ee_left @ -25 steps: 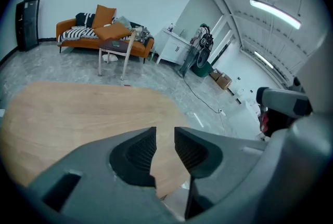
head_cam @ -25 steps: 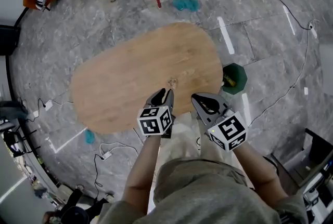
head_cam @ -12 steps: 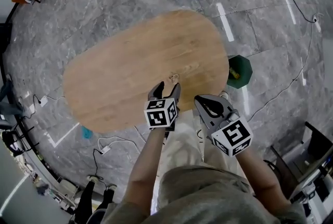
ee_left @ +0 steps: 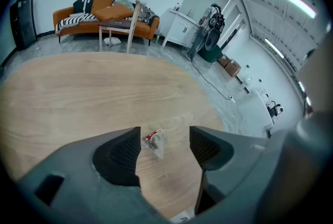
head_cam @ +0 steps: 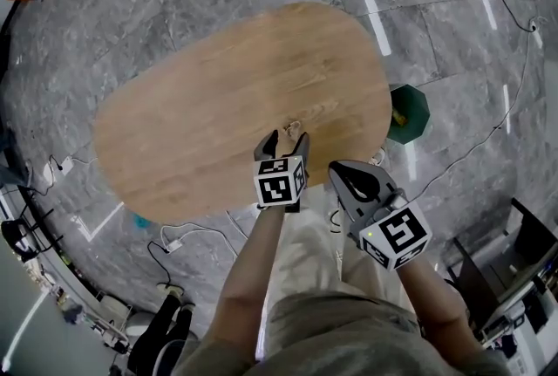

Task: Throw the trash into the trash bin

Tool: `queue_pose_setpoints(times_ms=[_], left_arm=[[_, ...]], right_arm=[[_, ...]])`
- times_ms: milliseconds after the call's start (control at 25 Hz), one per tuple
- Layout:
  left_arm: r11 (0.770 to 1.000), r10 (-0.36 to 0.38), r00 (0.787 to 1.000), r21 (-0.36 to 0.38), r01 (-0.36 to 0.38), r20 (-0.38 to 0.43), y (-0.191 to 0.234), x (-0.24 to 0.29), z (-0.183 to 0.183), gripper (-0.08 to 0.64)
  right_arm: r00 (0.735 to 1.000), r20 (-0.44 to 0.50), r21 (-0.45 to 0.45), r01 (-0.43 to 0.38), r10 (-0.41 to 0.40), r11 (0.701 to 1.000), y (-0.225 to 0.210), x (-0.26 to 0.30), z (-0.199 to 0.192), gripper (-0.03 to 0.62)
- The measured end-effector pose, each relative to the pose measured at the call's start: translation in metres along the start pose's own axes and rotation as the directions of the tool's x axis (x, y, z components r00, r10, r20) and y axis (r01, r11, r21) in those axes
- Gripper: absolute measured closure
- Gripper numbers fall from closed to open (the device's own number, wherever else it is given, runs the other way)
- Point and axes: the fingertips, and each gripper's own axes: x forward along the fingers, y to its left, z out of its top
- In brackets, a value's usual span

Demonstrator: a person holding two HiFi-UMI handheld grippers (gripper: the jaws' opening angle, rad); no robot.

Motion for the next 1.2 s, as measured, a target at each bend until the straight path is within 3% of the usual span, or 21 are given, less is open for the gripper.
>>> queue_pose_setpoints(times_ms=[720, 1040, 1200], left_arm=[[0.999, 0.046, 0.998, -0.018, -0.047, -0.041, 0.018, 0.038, -0.021, 0.278], [0.993, 0.121, 0.992, 0.002, -0.121, -0.023, 0.025, 0.031, -0.017, 0.494], [0.992, 0.123, 0.992, 0.015, -0.123, -0.013, 0.022, 0.021, -0.013, 0.538]], right_arm=[[1.000, -0.017, 0.074, 0.008, -0.007, 0.997, -0.010, 0.016, -0.025, 0.583], [1.000, 0.002, 0.074, 0.018, -0.018, 0.997, -0.012, 0.010, -0.021, 0.583], [1.000, 0.017, 0.068, 0.021, -0.022, 0.997, -0.008, 0.006, -0.014, 0.583]])
